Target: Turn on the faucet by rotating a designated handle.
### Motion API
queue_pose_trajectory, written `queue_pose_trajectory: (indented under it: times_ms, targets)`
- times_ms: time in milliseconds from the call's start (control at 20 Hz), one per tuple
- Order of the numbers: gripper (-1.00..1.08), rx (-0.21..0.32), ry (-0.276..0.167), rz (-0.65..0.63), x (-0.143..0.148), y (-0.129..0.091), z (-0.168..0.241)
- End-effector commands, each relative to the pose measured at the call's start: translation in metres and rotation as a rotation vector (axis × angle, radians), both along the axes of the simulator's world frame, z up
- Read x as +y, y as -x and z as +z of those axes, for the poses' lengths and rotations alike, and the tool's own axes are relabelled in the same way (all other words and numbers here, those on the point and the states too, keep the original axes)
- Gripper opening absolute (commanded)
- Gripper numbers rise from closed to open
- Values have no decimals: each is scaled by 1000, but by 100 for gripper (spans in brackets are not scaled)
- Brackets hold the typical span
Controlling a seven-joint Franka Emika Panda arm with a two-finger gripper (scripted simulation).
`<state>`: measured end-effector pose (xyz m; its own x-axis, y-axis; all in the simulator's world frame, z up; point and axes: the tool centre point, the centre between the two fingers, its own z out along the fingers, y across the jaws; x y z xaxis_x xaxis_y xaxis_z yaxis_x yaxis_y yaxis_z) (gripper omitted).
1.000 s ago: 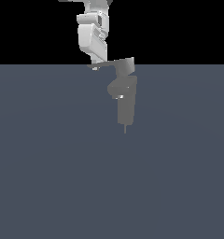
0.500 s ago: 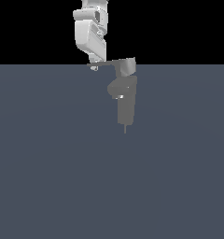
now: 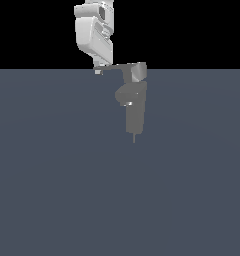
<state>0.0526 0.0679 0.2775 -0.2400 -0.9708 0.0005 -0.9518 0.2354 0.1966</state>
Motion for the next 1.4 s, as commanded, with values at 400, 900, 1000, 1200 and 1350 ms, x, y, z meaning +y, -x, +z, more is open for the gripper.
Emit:
queue_pose_trajectory:
  times_ms: [400, 900, 1000, 1200, 1350]
  targets:
    - [-100, 2, 2, 1, -4, 20, 3]
    - [-100, 1, 1, 3, -16, 45, 8]
    - [-100, 1, 1, 3, -19, 50, 9]
    - [-100, 1, 0, 4, -24, 61, 11]
    - [-100, 1, 0, 4, -28, 68, 13]
